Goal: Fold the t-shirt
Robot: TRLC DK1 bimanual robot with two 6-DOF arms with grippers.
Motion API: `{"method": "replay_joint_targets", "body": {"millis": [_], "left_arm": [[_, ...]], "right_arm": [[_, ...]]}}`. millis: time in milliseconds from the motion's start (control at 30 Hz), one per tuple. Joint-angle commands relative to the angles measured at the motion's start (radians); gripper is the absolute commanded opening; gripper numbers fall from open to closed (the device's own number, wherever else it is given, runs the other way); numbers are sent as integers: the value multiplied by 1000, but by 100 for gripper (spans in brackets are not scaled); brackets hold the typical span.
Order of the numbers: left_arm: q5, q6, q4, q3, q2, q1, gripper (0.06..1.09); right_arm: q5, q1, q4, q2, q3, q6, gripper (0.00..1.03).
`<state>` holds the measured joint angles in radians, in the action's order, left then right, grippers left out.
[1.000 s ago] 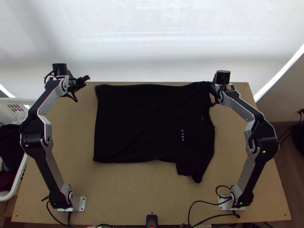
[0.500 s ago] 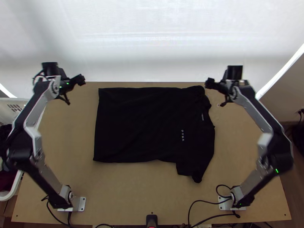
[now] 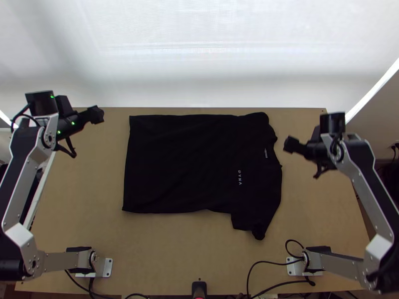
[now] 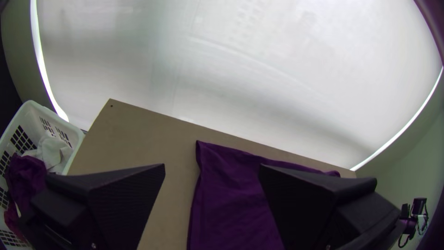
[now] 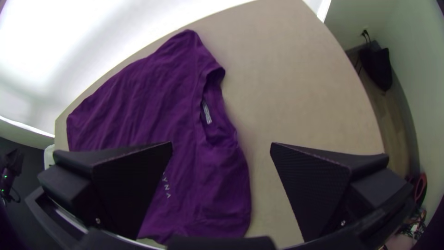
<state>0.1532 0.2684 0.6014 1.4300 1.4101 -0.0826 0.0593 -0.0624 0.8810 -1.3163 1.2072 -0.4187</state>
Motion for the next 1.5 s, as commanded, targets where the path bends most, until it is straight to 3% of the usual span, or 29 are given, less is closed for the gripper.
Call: {"method": "replay_joint_targets", "body": {"millis": [0, 100, 267, 367, 533, 900, 967, 1067, 1467], "left_arm": [[8, -12, 12, -37, -60, 23, 104], [8, -12, 34, -40, -79, 30, 104], [8, -14, 57, -45, -102, 34, 104], [8, -15, 66, -43, -111, 35, 104], [6, -21, 78, -42, -117, 34, 104], [6, -21, 80, -46, -115, 34, 104], [6, -21, 80, -48, -115, 34, 104], [6, -23, 80, -49, -117, 34, 104], [8, -77, 146, -45, -117, 35, 103]], "right_arm": [[51, 7, 7, 112, -132, -8, 99], [83, 26, 7, 180, -228, -2, 99], [96, 41, -13, 238, -356, 4, 87], [132, 45, -13, 253, -413, 15, 86], [145, 41, -20, 256, -482, 35, 61], [159, 15, -166, 147, -578, 51, 60], [159, 12, -191, 115, -584, 54, 53], [159, 3, -238, 81, -595, 52, 52], [159, -40, -261, 58, -604, 49, 52]]}}
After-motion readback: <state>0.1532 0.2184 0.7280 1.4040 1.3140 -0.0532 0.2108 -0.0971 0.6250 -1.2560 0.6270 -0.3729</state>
